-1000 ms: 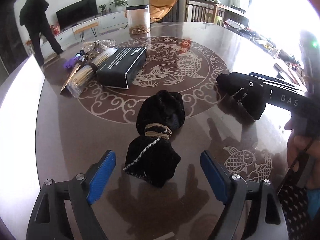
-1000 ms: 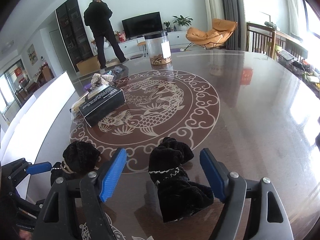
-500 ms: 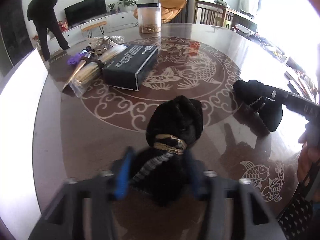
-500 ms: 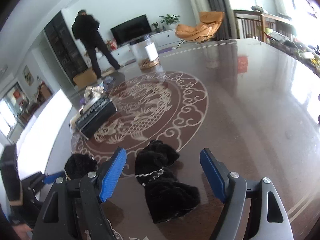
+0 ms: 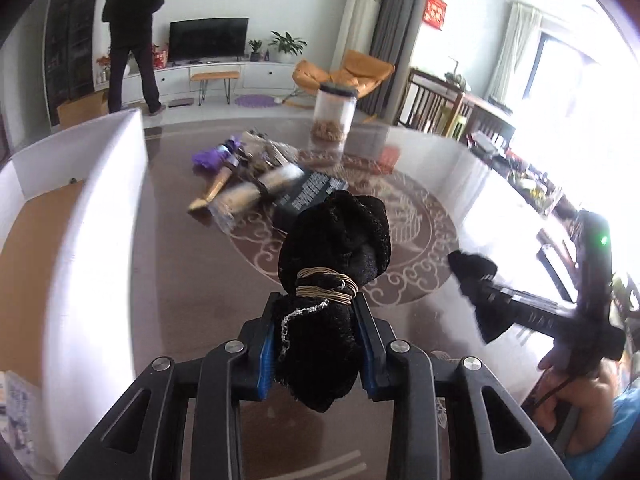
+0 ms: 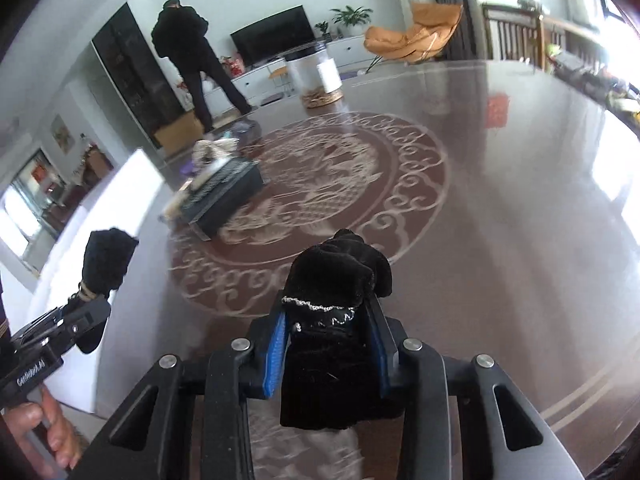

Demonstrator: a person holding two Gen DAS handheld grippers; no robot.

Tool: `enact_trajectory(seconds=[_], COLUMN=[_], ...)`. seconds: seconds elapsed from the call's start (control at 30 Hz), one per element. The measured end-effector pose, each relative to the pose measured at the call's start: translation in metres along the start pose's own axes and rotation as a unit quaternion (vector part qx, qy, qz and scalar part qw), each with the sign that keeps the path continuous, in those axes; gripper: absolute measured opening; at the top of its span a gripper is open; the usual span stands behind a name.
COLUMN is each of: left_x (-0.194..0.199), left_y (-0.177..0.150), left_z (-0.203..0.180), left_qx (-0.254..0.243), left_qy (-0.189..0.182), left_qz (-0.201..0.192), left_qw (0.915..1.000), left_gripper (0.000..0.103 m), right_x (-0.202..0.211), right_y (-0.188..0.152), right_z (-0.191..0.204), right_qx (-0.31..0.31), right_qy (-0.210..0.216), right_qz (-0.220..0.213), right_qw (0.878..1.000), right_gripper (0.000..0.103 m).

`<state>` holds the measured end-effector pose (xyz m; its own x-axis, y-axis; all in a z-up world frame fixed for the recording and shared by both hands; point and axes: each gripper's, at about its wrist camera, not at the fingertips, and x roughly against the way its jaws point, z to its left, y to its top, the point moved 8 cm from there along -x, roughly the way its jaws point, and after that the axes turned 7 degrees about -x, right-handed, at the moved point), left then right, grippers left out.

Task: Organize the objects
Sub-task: 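Carry the scrunchie with the left tool into the bin while the right tool drops its scrunchie there, then move both open tools back over the table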

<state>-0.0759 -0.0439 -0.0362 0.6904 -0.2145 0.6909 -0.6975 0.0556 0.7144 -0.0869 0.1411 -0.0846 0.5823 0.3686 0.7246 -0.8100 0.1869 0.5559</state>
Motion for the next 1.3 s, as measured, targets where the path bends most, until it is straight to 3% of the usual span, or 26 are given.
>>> enact_trajectory(seconds=[0.1, 0.27, 0.37, 0.47, 0.53, 0.57, 0.6, 0.63, 0.73, 0.83, 0.9, 0.97, 1.03, 1.13, 1.23, 1.3], left_x=[0.036, 0.092, 0.116, 0.125, 0.121, 0.117, 0.114, 0.113, 0.115, 0.115, 0.111, 0.109, 0.104, 0.092, 0.072, 0.049], left_y=[0.008, 0.008, -0.007, -0.033, -0.056, -0.066, -0.075, -0.084, -0.093, -0.088, -0.076, -0.059, -0.037, -0.01, 0.001, 0.005], left_z=[0.031, 0.114, 0.168, 0.214, 0.24, 0.25, 0.26, 0.269, 0.276, 0.271, 0.26, 0.235, 0.202, 0.134, 0.065, 0.025], left_qx=[0.009, 0.051, 0.088, 0.119, 0.137, 0.146, 0.156, 0.168, 0.186, 0.194, 0.193, 0.178, 0.144, 0.082, 0.043, 0.035], left_qy=[0.026, 0.118, 0.172, 0.209, 0.243, 0.255, 0.263, 0.27, 0.269, 0.266, 0.249, 0.218, 0.177, 0.117, 0.054, 0.014], left_qz=[-0.021, -0.038, -0.032, -0.002, 0.041, 0.061, 0.078, 0.088, 0.085, 0.066, 0.051, 0.027, 0.003, -0.013, -0.012, 0.002], left_qw=[0.9994, 0.991, 0.9806, 0.9708, 0.9593, 0.9539, 0.9489, 0.9441, 0.9411, 0.9419, 0.9477, 0.9594, 0.9736, 0.9897, 0.9975, 0.9993], left_gripper=[0.033, 0.033, 0.033, 0.035, 0.048, 0.055, 0.07, 0.075, 0.075, 0.075, 0.075, 0.075, 0.075, 0.077, 0.093, 0.097], right_x=[0.005, 0.015, 0.016, 0.009, 0.0, -0.011, -0.023, -0.034, -0.048, -0.038, -0.036, -0.033, -0.038, -0.048, -0.045, -0.043], right_y=[0.0, 0.011, 0.006, -0.015, -0.033, -0.043, -0.051, -0.059, -0.06, -0.045, -0.031, -0.023, -0.021, -0.035, -0.048, -0.046], right_z=[0.053, 0.169, 0.256, 0.329, 0.362, 0.376, 0.383, 0.388, 0.38, 0.353, 0.325, 0.284, 0.228, 0.149, 0.101, 0.08], right_qx=[0.025, 0.068, 0.113, 0.17, 0.199, 0.21, 0.217, 0.218, 0.203, 0.19, 0.186, 0.182, 0.179, 0.17, 0.156, 0.129], right_qy=[0.051, 0.15, 0.215, 0.246, 0.255, 0.254, 0.253, 0.25, 0.242, 0.243, 0.221, 0.176, 0.103, -0.007, -0.061, -0.072], right_qz=[0.017, 0.032, 0.056, 0.079, 0.089, 0.103, 0.125, 0.145, 0.155, 0.121, 0.084, 0.038, 0.0, -0.01, -0.019, -0.019], right_qw=[0.998, 0.986, 0.968, 0.951, 0.942, 0.938, 0.935, 0.932, 0.936, 0.944, 0.954, 0.967, 0.978, 0.985, 0.986, 0.989], right_gripper=[0.036, 0.036, 0.036, 0.036, 0.037, 0.043, 0.062, 0.071, 0.075, 0.077, 0.087, 0.092, 0.094, 0.094, 0.094, 0.094])
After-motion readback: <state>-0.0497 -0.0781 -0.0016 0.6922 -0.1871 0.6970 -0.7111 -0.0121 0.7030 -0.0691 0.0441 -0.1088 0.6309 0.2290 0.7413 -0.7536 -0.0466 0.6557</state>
